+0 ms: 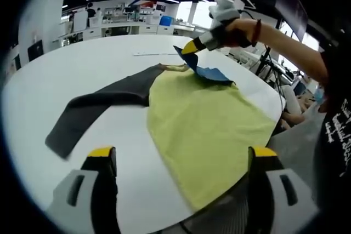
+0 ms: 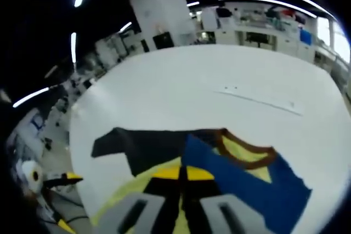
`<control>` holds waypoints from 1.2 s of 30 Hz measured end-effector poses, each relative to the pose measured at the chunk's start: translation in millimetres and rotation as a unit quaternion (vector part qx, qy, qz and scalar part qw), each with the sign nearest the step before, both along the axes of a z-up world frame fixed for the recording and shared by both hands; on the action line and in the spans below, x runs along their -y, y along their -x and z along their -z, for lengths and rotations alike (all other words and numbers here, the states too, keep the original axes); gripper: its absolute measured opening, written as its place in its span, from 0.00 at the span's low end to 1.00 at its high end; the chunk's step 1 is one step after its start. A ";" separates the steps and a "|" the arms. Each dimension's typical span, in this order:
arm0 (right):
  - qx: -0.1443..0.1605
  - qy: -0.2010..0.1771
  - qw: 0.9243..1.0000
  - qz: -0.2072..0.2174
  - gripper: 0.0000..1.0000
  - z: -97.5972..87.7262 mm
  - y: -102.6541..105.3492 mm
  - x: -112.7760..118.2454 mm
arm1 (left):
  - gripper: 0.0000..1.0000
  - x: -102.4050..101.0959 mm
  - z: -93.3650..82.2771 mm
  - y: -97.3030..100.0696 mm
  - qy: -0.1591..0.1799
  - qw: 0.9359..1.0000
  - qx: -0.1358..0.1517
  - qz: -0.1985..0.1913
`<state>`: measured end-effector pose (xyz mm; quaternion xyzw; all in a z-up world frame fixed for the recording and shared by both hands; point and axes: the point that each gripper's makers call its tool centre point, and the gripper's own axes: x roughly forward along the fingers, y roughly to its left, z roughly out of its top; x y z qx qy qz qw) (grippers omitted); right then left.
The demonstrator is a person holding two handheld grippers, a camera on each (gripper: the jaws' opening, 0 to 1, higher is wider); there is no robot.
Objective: Fold the garment on the visible template until the final outline fits inside the template.
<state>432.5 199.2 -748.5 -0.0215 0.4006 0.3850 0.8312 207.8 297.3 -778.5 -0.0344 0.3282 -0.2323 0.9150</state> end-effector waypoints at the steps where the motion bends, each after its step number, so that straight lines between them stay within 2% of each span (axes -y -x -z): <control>1: -0.001 -0.001 1.000 -0.003 0.00 0.0 1.0 -2.6 | 0.97 0.7 -0.1 0.2 0.000 1.000 -0.001 0.000; 13: -0.007 -0.001 0.999 -0.042 0.00 5.2 25.9 -25.5 | 0.97 5.4 -1.4 0.7 -0.001 1.000 -0.001 0.000; 16: -0.011 -0.006 0.999 -0.049 0.00 7.7 26.7 -32.8 | 0.97 4.6 -0.8 1.5 -0.001 1.000 -0.002 -0.002; 18: -0.012 -0.007 0.998 -0.053 0.00 6.2 36.1 -36.0 | 0.97 4.5 -0.8 1.9 0.000 1.000 -0.002 -0.003; 22: -0.013 -0.015 0.998 -0.058 0.00 8.5 31.8 -44.4 | 0.97 3.8 0.6 2.4 -0.001 1.000 -0.004 -0.003; 25: -0.013 -0.019 0.998 -0.062 0.00 8.5 42.0 -49.2 | 0.97 3.6 1.3 2.1 0.000 1.000 -0.004 -0.005; 27: -0.015 -0.019 0.997 -0.067 0.00 12.9 44.3 -52.8 | 0.97 4.0 1.5 2.2 0.000 1.000 -0.005 -0.005; 29: -0.015 -0.018 0.997 -0.068 0.00 19.1 36.6 -55.8 | 0.97 3.2 2.3 2.1 0.000 1.000 -0.005 -0.005; 30: -0.013 -0.020 0.998 -0.066 0.00 17.6 43.7 -55.5 | 0.96 3.1 2.5 2.2 0.001 1.000 -0.005 -0.005; 33: -0.015 -0.029 0.998 -0.058 0.00 21.7 43.8 -58.7 | 0.96 1.7 4.1 2.5 0.000 1.000 -0.007 -0.006; 36: -0.014 -0.022 0.998 -0.054 0.00 30.0 46.4 -57.5 | 0.96 0.9 5.0 2.5 -0.001 1.000 -0.008 -0.006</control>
